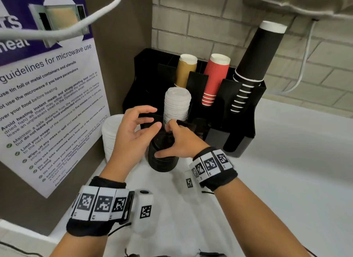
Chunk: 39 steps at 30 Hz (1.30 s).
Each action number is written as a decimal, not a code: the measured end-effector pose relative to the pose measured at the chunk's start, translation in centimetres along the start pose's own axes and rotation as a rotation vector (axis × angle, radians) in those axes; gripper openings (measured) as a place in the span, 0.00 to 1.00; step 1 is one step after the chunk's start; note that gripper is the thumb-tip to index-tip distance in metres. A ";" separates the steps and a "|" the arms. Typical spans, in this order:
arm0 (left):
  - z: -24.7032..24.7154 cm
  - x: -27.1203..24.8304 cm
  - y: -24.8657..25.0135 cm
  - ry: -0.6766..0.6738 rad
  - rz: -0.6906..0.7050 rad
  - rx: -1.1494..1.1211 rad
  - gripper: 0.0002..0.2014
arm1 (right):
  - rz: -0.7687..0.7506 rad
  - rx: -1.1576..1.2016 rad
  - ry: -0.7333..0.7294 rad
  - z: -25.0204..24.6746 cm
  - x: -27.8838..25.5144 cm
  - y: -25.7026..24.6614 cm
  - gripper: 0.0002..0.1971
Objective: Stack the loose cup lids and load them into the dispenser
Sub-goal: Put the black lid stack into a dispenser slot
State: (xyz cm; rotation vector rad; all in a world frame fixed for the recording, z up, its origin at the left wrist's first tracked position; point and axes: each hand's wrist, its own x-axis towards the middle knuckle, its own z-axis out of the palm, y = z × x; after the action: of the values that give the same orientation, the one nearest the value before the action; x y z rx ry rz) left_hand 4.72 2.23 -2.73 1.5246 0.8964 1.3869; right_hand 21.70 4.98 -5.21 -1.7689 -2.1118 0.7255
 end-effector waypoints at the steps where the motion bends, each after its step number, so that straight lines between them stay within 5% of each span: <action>1: -0.1 0.0 0.0 0.005 -0.004 -0.004 0.15 | -0.006 0.013 0.009 0.2 0.1 0.0 0.35; 10: -0.3 0.1 -0.2 -0.004 0.014 -0.019 0.15 | -0.029 0.043 0.142 0.0 -0.6 -0.5 0.32; 13: 0.0 0.2 -0.2 -0.014 0.022 -0.022 0.16 | -0.029 0.313 0.271 -1.0 -1.6 -0.5 0.30; 17: 0.6 0.1 -0.6 -0.164 -0.035 0.023 0.35 | -0.036 0.739 0.342 -1.9 -3.5 -0.5 0.26; 21: 1.4 0.0 -1.1 -0.357 -0.098 -0.027 0.48 | -0.115 0.907 0.229 -2.2 -5.5 -1.0 0.32; 39: 1.7 0.1 -1.1 -0.417 -0.132 -0.194 0.48 | -0.149 0.845 0.174 -4.0 -7.5 -1.0 0.33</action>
State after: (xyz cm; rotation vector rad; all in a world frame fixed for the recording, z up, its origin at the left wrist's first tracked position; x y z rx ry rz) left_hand 6.44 2.51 -3.67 1.5003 0.5743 0.9787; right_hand 24.48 -1.70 -0.62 -1.1421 -1.4577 1.1455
